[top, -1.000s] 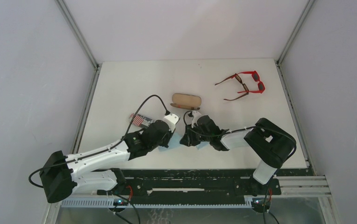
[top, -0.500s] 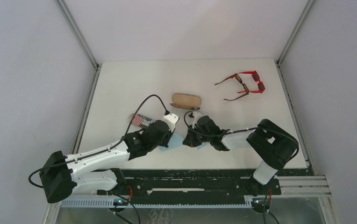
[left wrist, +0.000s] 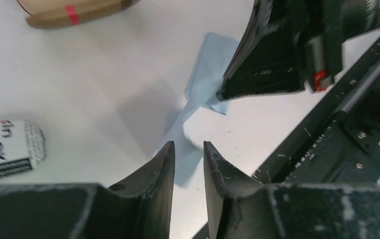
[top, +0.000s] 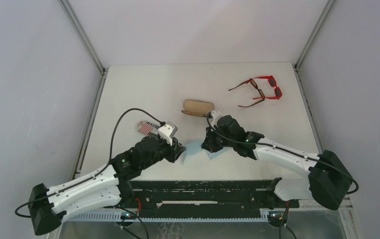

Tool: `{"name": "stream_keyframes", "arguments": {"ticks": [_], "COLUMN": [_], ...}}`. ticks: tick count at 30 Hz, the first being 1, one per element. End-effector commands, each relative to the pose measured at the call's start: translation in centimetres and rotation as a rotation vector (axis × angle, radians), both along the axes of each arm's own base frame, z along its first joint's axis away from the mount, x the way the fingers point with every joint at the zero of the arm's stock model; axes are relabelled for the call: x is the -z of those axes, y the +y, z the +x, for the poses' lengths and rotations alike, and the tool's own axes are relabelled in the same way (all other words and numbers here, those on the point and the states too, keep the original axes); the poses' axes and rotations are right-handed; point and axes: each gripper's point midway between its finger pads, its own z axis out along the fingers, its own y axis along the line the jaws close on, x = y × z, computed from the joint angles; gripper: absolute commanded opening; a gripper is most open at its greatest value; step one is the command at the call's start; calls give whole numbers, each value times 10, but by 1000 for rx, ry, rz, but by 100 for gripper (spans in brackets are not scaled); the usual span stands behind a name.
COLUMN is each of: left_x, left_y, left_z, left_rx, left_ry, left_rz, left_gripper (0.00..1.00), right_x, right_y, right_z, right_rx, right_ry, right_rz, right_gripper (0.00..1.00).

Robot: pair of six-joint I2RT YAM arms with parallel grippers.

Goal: Organize the sunglasses
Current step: Pick up the glasses cleaning cloth from the center of the board.

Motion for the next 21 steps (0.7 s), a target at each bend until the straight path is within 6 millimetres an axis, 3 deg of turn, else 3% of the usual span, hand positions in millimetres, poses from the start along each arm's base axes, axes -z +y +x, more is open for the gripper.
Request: {"name": "stream_keyframes", "arguments": {"ticks": [1, 6, 11, 15, 21], "left_x": [-1, 6, -7, -22, -37], "left_y": [-10, -5, -6, -12, -27], "left_z": [-20, -28, -28, -23, -12], "left_rx": [66, 74, 89, 97, 89], "left_ry": [19, 14, -31, -69, -119], "left_rz": [-174, -246, -289, -301, -299], "left_gripper": [38, 56, 72, 78, 82], "right_x": [-22, -34, -40, -49, -66], "right_y": [-29, -54, -66, -69, -56], "right_z": [-19, -37, -45, -39, -38], "right_rx": [-30, -52, -48, 2, -28], "right_ry": [7, 55, 93, 81, 71], "right_rz": [-133, -243, -313, -343, -303], "right_gripper": [0, 0, 0, 0, 0]}}
